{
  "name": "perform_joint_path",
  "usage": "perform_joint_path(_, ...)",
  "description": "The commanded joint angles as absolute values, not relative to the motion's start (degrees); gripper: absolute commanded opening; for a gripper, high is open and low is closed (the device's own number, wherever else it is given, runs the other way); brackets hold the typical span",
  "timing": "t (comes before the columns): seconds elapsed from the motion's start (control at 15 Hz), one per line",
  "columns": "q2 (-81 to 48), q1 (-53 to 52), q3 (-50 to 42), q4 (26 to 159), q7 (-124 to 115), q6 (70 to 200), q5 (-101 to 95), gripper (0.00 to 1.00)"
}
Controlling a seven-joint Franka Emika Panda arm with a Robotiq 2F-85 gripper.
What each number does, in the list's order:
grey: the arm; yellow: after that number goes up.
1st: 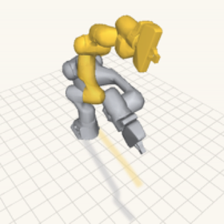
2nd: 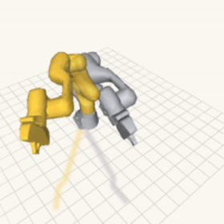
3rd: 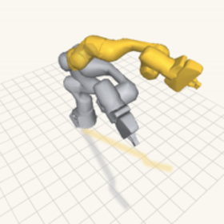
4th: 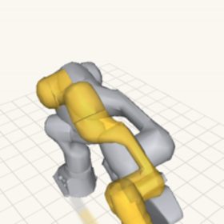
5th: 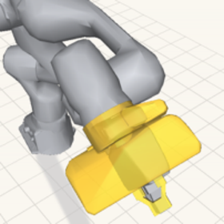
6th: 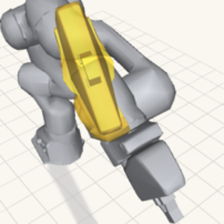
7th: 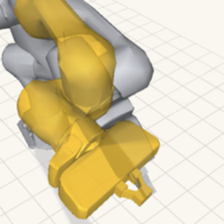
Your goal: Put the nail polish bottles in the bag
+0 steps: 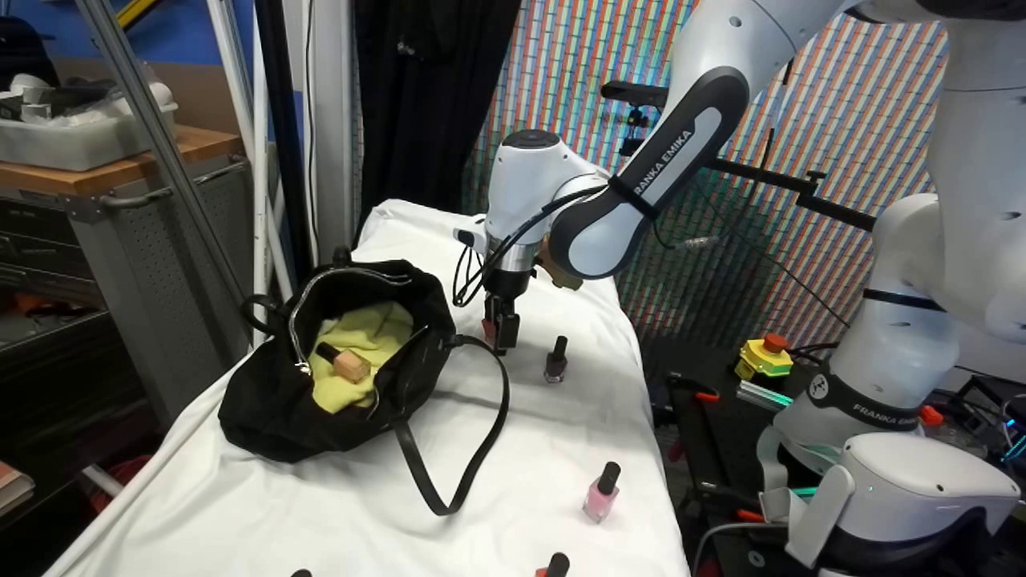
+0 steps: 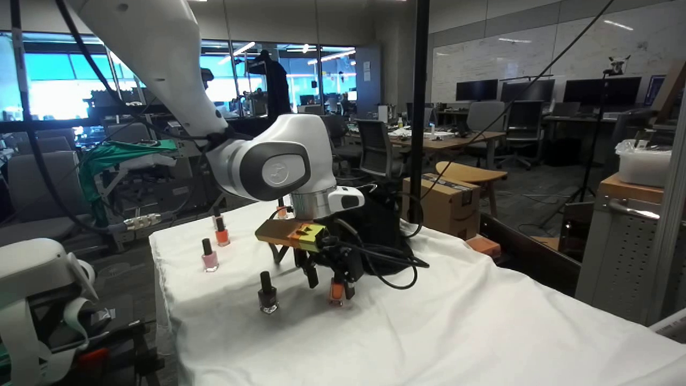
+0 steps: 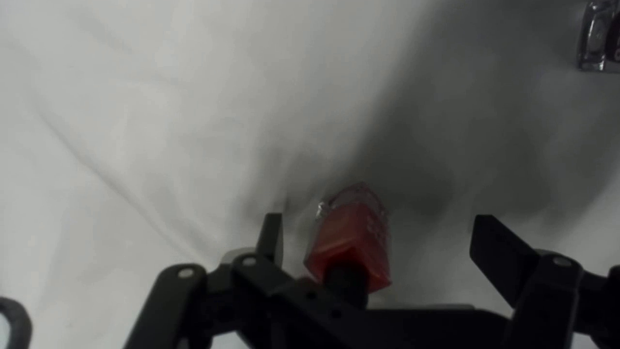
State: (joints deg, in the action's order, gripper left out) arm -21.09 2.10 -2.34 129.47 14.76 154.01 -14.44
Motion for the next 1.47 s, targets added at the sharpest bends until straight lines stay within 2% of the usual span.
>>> perform_joint_path(0.0,-22.77,2.35,-2.82,127.17,14.26,153.05,-14.63,1.0)
perform_joint_path(1.4,-20.47,0.54,-3.58,130.23,11.85,152.59,-16.61,1.0)
